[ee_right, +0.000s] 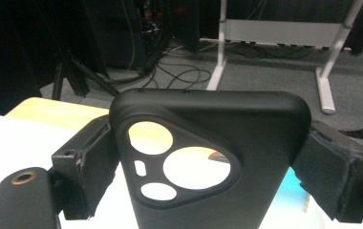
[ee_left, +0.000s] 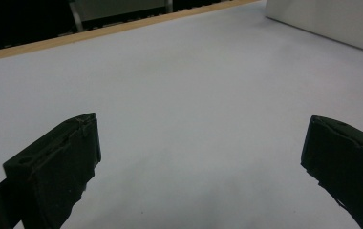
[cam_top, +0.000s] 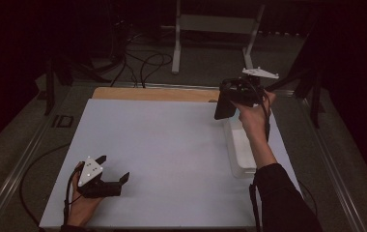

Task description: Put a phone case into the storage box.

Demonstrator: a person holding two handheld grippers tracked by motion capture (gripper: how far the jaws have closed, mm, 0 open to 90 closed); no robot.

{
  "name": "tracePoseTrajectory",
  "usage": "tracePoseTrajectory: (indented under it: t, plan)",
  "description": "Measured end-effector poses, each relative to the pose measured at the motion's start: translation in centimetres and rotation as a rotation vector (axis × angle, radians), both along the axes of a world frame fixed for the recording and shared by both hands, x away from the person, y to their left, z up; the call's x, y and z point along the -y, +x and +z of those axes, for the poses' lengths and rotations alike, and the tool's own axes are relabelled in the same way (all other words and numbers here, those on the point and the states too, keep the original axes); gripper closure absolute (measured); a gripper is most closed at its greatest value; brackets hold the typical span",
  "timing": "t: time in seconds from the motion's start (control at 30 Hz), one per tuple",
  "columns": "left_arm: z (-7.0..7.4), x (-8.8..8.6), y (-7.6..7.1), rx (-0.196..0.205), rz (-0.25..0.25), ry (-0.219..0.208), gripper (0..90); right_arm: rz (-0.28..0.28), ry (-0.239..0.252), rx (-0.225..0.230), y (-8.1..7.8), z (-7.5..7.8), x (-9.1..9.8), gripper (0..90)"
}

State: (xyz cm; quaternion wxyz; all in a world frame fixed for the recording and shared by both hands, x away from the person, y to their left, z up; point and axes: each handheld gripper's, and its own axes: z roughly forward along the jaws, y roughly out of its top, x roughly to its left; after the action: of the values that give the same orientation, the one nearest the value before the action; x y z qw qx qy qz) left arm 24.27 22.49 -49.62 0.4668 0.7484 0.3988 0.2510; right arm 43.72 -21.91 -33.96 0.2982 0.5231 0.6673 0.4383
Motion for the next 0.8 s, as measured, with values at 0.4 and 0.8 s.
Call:
tracePoseTrajectory:
  t: [0.4, 0.8]
  plan:
    - [0.0, 0.0, 0.0, 0.000, 0.001, 0.002, 0.2, -0.053, -0.001, -0.012, 0.5, -0.1, 1.8, 14.1]
    - [0.0, 0.1, 0.0, 0.000, 0.001, 0.002, 0.2, -0.114, -0.003, -0.026, 0.9, -0.3, 3.8, 14.0]
